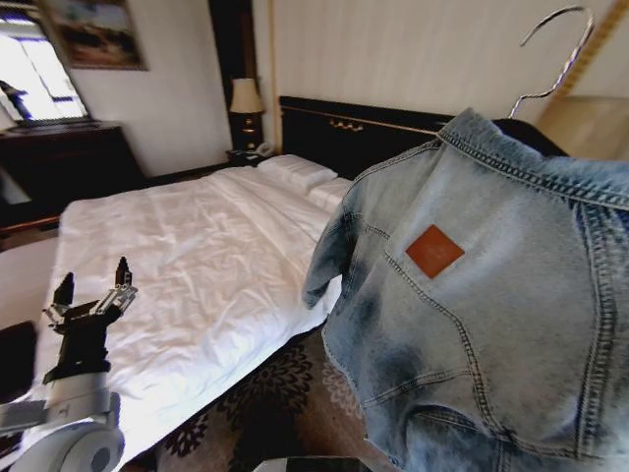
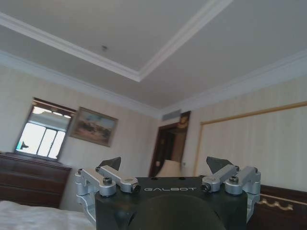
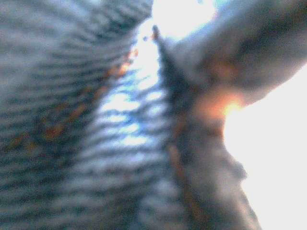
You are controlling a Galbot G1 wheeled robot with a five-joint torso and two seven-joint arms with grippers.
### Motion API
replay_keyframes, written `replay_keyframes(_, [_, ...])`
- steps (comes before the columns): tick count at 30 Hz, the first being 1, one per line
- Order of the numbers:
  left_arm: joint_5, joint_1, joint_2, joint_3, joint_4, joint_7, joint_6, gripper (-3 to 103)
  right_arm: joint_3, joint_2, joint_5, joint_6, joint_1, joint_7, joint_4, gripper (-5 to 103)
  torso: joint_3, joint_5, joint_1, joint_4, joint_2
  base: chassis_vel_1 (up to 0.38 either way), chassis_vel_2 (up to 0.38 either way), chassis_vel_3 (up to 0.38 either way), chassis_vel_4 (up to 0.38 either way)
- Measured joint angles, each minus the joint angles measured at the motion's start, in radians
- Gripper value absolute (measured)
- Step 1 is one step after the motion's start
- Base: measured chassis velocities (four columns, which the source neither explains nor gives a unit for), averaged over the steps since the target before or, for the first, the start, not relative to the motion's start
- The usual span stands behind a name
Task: Pick up the clothes from the bed and hang them on the clothes hanger.
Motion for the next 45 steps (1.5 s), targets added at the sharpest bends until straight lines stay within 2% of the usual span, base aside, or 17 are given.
replay_keyframes(45, [0.015,-0.002,-0.005,0.018,0.0,0.01,-0.009,100,0.005,0.0,0.004,-0.001,-0.001,-0.004,-0.003,21,0.0,0.0,0.0,0.0001,0.0,-0.126,-0.129,-0.126,-0.125])
